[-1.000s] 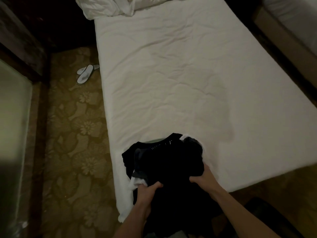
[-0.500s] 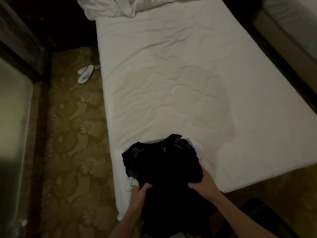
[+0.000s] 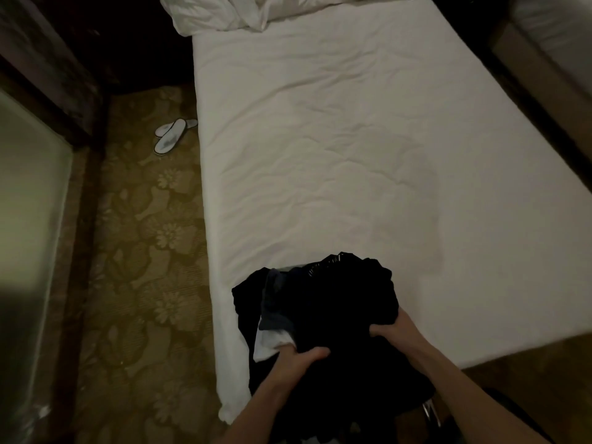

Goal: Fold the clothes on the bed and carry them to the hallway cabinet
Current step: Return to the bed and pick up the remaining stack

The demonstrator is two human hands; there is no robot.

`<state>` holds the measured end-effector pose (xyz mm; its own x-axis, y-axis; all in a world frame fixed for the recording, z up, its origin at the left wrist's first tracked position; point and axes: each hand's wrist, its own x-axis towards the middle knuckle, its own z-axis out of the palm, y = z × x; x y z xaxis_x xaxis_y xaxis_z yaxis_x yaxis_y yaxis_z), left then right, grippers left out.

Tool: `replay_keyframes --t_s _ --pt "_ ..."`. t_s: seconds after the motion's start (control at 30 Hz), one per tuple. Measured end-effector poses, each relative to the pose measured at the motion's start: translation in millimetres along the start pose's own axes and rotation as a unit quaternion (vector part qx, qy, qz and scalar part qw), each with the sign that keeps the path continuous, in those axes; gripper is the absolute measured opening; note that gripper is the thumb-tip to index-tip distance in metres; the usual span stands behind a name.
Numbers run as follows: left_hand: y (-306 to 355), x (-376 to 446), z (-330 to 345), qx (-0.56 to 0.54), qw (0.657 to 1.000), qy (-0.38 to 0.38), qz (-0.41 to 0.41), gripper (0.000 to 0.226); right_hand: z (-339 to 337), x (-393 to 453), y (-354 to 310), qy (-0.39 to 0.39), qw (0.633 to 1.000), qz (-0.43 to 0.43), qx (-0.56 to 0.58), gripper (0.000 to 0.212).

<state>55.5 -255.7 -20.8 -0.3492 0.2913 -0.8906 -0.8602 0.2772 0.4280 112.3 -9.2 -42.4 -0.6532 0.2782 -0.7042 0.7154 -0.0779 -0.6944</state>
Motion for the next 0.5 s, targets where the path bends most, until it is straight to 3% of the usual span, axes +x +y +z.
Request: replay_keyframes --t_s 0.1,0.23,0.4,0.5 --pt "-8 7 18 0.04 0.998 0.036 0.035 0.113 3 -3 6 0.013 0.999 -0.042 -0.024 0.088" --pt "-11 13 10 0.046 0.993 0.108 0.02 0.096 6 -20 5 0.001 0.997 -0.079 -0.027 0.082" --pt "-10 4 -16 -0.008 0.997 0.071 -0.031 0.094 5 -33 0 -0.017 0.996 -0.086 0.012 0.067" --pt "-9 0 -17 -0.05 0.997 0.036 -0.051 0.068 4 -35 -1 -0.024 0.996 -0.084 0.033 0.066"
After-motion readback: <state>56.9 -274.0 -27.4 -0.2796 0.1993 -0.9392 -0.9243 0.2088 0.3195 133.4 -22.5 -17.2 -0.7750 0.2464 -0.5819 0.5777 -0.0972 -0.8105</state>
